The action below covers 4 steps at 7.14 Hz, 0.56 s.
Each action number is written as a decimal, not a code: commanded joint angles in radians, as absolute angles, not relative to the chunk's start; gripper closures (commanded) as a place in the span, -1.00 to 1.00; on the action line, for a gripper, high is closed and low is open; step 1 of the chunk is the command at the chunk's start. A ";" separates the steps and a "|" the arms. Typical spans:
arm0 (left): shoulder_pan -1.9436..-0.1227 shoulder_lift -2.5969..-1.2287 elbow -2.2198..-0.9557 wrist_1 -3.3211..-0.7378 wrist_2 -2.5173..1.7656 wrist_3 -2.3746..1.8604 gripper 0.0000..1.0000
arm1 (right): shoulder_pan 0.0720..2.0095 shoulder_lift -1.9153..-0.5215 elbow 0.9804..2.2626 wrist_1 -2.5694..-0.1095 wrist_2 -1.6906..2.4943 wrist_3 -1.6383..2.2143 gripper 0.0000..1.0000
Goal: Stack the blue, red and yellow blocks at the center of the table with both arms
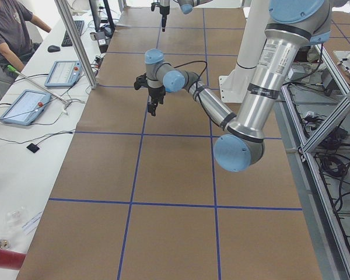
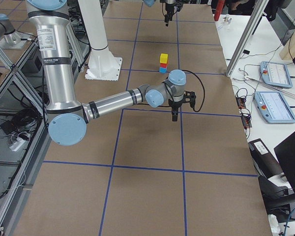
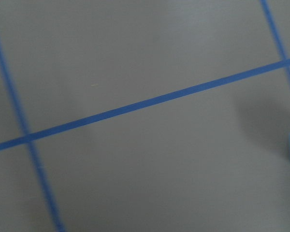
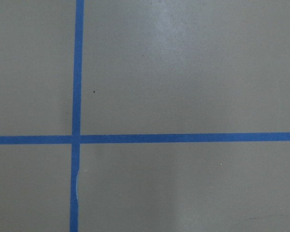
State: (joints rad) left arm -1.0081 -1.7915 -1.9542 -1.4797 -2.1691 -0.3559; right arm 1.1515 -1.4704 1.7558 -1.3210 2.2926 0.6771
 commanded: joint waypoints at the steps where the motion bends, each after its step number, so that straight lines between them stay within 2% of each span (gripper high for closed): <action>1: -1.249 -1.610 -1.894 -1.519 -2.300 -0.121 -0.98 | 1.248 -1.494 1.752 -1.322 2.382 0.595 -1.00; 2: -1.338 -1.574 -1.800 -1.519 -2.318 -0.071 -0.98 | 1.329 -1.528 1.753 -1.321 2.470 0.586 -1.00; 4: -1.504 -1.572 -1.632 -1.604 -2.321 -0.005 -0.99 | 1.396 -1.632 1.738 -1.322 2.514 0.174 -1.00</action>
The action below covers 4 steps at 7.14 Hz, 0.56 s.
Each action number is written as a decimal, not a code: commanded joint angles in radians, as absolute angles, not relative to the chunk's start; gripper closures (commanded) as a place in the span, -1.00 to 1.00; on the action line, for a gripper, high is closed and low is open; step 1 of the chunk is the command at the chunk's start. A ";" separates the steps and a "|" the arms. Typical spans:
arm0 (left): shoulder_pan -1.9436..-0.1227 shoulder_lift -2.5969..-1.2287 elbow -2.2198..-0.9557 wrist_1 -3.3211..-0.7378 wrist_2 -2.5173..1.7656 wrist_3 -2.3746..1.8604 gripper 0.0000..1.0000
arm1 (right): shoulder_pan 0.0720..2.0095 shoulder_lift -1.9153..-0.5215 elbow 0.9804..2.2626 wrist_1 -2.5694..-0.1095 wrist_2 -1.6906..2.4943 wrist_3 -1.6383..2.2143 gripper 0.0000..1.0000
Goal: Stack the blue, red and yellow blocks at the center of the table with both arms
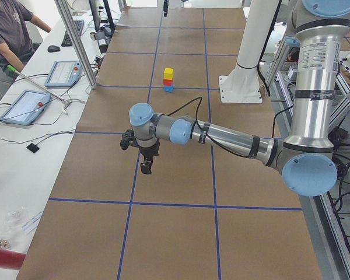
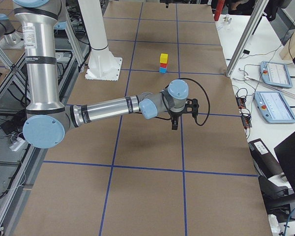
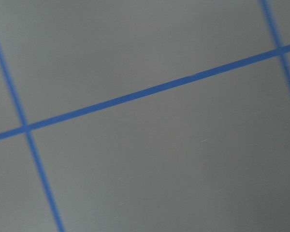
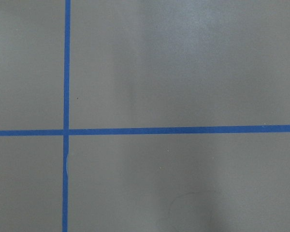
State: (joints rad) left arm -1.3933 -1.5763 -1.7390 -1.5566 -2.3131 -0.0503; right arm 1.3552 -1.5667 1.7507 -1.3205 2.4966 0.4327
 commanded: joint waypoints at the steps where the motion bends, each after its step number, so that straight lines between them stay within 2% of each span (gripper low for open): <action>1: -1.522 -1.578 -1.590 -1.655 -2.339 -0.015 -0.99 | 1.399 -1.620 1.721 -1.321 2.485 0.148 -1.00; 3: -1.523 -1.578 -1.598 -1.658 -2.339 -0.018 -0.99 | 1.396 -1.588 1.715 -1.321 2.439 0.220 -1.00; 4: -1.523 -1.577 -1.658 -1.646 -2.339 -0.020 -0.99 | 1.384 -1.576 1.713 -1.321 2.403 0.224 -1.00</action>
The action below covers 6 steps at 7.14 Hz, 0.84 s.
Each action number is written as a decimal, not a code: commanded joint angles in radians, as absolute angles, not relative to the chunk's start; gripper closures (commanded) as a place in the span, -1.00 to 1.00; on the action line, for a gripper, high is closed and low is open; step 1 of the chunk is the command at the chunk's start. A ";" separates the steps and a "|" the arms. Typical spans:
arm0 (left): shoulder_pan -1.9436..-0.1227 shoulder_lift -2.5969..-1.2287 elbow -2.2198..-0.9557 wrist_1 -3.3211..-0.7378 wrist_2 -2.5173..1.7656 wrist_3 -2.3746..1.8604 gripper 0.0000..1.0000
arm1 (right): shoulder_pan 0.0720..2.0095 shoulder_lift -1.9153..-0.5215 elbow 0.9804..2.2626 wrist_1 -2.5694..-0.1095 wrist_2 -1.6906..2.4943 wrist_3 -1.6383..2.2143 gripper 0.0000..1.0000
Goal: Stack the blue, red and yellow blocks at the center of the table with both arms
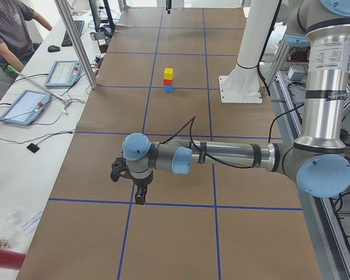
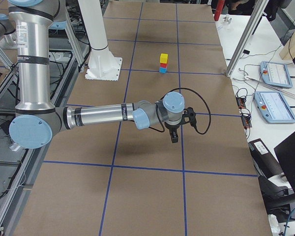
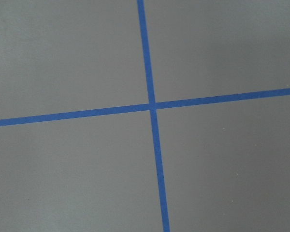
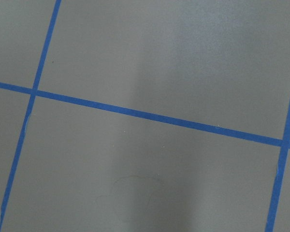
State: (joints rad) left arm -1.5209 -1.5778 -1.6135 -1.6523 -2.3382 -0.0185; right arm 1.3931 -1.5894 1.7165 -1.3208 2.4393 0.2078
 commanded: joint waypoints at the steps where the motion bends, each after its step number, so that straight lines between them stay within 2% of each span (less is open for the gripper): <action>1: -1.523 -1.571 -1.678 -1.647 -2.338 -0.018 -0.99 | 1.368 -1.568 1.712 -1.321 2.370 0.224 -1.00; 6: -1.523 -1.569 -1.671 -1.655 -2.332 -0.015 -0.99 | 1.361 -1.560 1.707 -1.321 2.333 0.221 -1.00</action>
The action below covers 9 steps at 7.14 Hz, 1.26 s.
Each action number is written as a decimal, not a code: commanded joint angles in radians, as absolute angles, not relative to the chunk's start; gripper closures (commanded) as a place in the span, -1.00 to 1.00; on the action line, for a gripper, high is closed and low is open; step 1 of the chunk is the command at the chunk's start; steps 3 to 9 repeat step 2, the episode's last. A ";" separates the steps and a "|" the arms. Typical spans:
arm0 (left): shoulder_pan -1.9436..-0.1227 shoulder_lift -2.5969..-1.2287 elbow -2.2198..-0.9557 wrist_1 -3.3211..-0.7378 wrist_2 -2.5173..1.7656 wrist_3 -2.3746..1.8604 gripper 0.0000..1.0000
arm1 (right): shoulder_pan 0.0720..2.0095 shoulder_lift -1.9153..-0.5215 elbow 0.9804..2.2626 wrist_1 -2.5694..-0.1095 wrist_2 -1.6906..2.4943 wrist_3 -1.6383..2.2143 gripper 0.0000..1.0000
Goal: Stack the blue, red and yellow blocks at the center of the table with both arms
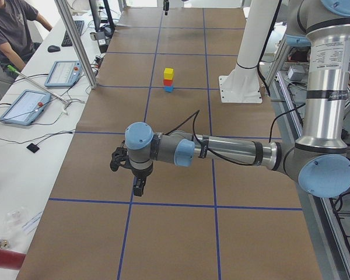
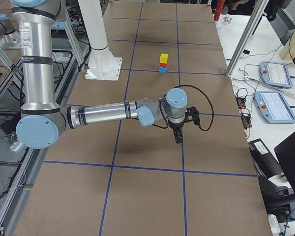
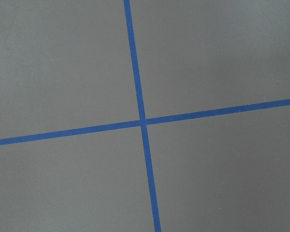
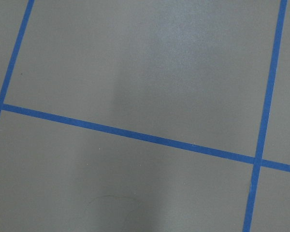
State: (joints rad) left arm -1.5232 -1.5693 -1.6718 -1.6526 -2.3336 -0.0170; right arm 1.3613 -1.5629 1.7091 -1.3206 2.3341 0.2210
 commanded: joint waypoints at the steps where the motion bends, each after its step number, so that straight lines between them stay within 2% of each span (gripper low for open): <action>1: -1.522 -1.569 -1.671 -1.655 -2.332 -0.015 -0.99 | 1.361 -1.560 1.706 -1.321 2.333 0.221 -1.00; 9: -1.523 -1.569 -1.674 -1.655 -2.332 -0.017 -0.99 | 1.361 -1.560 1.703 -1.321 2.333 0.221 -1.00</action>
